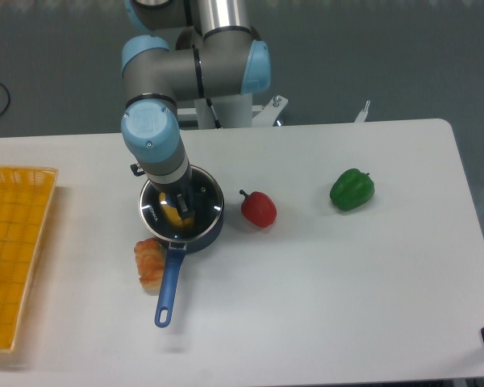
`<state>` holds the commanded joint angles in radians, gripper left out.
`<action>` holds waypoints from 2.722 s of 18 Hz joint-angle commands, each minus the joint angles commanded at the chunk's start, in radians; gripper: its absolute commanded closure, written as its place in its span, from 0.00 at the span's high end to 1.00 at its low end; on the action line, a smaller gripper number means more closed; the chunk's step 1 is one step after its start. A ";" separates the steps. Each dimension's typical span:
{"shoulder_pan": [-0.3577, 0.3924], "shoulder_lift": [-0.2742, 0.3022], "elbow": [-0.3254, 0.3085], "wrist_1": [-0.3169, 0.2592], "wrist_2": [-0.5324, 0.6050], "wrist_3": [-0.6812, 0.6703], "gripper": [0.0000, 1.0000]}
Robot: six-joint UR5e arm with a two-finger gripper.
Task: Close the pot lid
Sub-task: 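Lower the glass lid onto the saucepan rim and settle it, then open the gripper, release the lid knob and lift away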
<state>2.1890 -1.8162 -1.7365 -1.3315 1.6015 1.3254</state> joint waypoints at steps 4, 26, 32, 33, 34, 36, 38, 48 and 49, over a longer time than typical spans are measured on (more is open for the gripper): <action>0.000 -0.002 -0.002 0.002 0.002 0.000 0.61; -0.003 -0.006 0.008 -0.002 0.002 0.002 0.97; 0.037 0.000 0.141 -0.104 -0.003 0.003 1.00; 0.050 0.000 0.164 -0.129 -0.006 0.005 1.00; 0.061 0.000 0.176 -0.130 -0.006 0.006 1.00; 0.098 0.002 0.199 -0.126 -0.011 0.038 1.00; 0.152 0.002 0.212 -0.124 -0.015 0.154 1.00; 0.408 0.005 0.227 -0.031 -0.055 0.540 1.00; 0.425 0.005 0.230 -0.028 -0.055 0.563 1.00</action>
<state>2.6137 -1.8116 -1.5064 -1.3591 1.5463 1.8881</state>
